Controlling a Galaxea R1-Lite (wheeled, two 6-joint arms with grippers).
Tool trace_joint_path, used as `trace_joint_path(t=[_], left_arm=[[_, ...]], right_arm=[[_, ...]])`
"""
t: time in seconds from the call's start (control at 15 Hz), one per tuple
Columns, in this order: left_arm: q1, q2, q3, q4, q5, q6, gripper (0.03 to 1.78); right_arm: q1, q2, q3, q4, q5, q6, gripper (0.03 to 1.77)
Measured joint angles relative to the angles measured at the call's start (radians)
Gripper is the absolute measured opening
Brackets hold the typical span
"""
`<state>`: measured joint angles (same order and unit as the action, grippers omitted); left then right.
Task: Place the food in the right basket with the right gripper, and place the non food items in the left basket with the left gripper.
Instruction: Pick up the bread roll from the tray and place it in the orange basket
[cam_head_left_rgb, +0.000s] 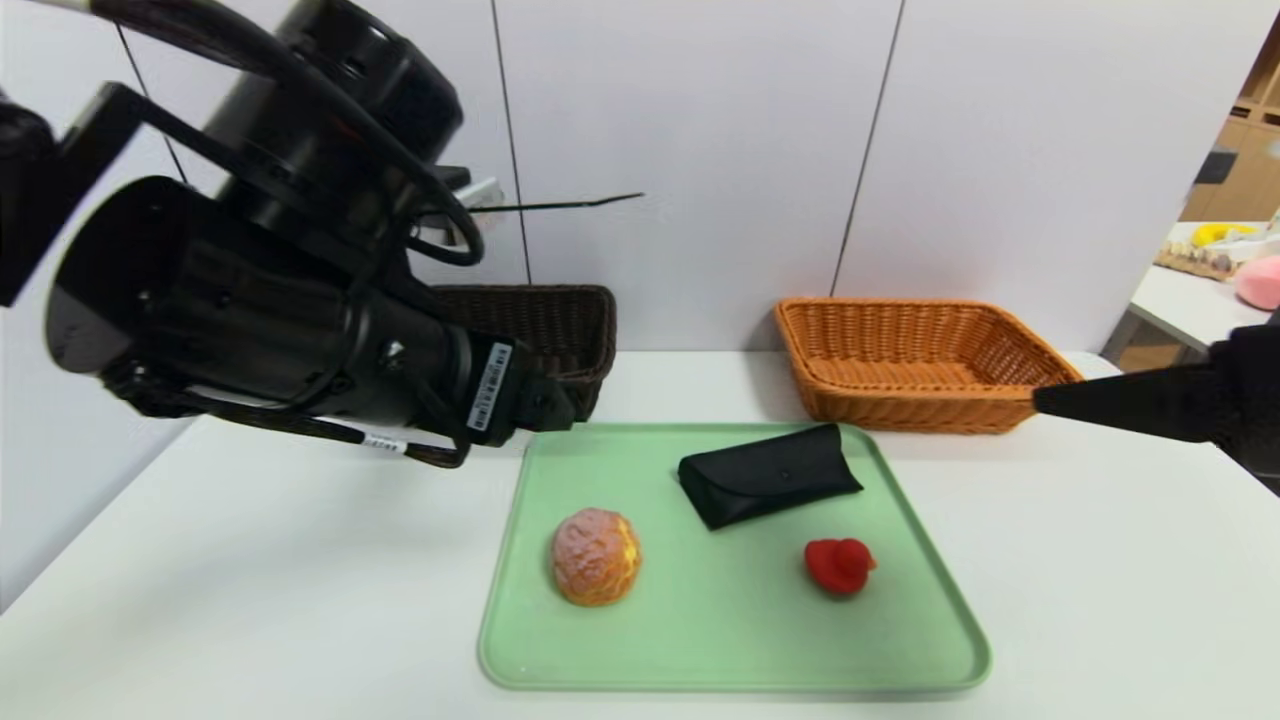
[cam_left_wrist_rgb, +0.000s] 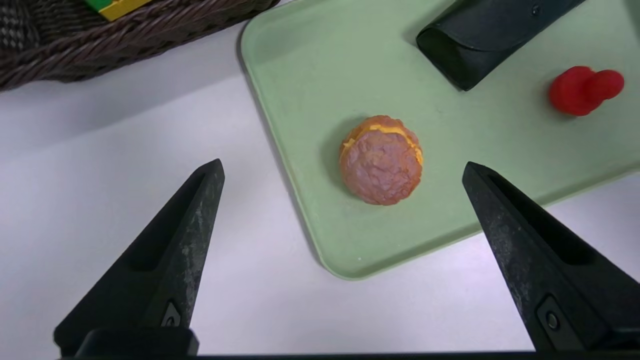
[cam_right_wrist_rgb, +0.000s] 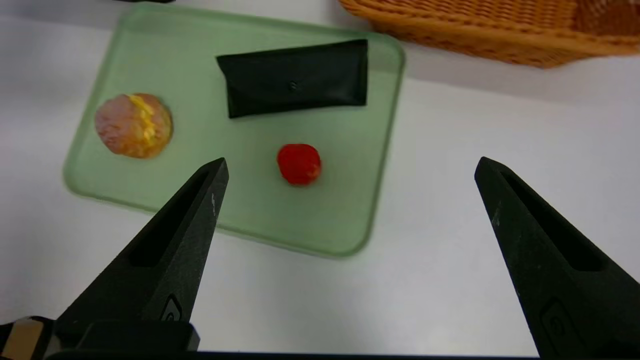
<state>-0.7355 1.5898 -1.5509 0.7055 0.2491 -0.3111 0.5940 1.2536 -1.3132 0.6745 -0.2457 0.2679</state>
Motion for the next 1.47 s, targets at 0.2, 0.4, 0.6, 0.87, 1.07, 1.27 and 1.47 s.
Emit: trace_joint_path(t=[0.2, 0.4, 0.6, 0.87, 1.07, 1.27, 1.47], left_arm=[[0.039, -0.109, 0.101, -0.005, 0.000, -0.046, 1.69], [0.122, -0.188, 0.176, -0.008, 0.011, -0.057, 1.69], [0.202, -0.227, 0.199, -0.008, 0.038, -0.058, 1.69], [0.290, -0.264, 0.255, -0.001, 0.076, -0.054, 1.69], [0.324, -0.300, 0.302, 0.000, 0.077, -0.051, 1.69], [0.334, -0.325, 0.327, -0.001, 0.076, -0.052, 1.69], [0.343, -0.342, 0.337, 0.000, 0.076, -0.053, 1.69]], right_arm=[[0.103, 0.116, -0.026, -0.051, -0.001, 0.014, 1.70], [0.167, 0.253, -0.083, -0.116, 0.003, 0.097, 1.70], [0.241, 0.394, -0.186, -0.122, 0.009, 0.211, 1.70], [0.319, 0.579, -0.360, -0.051, -0.005, 0.274, 1.70], [0.360, 0.720, -0.564, 0.104, -0.010, 0.353, 1.70], [0.400, 0.835, -0.638, 0.195, -0.015, 0.388, 1.70], [0.424, 0.913, -0.647, 0.167, -0.026, 0.391, 1.70]])
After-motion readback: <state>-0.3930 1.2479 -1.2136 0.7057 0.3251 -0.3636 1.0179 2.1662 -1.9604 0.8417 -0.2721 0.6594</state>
